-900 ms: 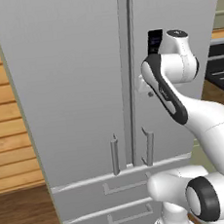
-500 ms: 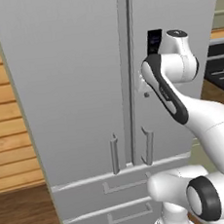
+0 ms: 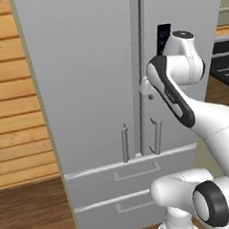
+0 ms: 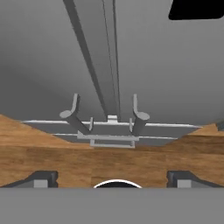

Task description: Take the strawberry from the fridge and place it on top of the pancake, located on the dining counter.

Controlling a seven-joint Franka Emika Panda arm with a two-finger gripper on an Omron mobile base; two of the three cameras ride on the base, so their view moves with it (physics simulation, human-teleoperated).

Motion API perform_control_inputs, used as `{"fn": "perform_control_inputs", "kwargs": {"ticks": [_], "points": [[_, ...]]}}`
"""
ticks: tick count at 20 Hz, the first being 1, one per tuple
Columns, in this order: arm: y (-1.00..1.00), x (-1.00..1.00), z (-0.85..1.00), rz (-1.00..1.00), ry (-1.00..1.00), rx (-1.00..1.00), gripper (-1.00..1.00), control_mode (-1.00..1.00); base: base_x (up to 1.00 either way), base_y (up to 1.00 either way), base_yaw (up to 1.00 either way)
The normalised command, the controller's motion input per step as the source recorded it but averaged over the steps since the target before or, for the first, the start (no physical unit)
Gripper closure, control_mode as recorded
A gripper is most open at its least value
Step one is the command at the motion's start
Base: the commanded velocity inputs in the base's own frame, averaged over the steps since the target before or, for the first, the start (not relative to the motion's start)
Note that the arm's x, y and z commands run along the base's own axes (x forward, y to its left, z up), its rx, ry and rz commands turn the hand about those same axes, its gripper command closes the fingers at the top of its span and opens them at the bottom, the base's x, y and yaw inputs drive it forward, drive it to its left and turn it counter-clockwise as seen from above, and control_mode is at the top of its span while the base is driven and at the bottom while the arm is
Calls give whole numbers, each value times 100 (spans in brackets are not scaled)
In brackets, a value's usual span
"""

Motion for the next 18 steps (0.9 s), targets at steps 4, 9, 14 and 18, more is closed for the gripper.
{"fn": "perform_control_inputs", "kwargs": {"ticks": [4, 9, 14, 18], "points": [[0, 0, 0, 0, 0, 0, -100, 100, -30, -1, -1], [0, 0, 0, 0, 0, 0, -100, 100, -45, 0, 0], [0, 0, 0, 0, 0, 0, -100, 100, -62, 0, -1], [0, -13, -30, 0, 0, 0, -100, -100, -34, 0, -1]]}}
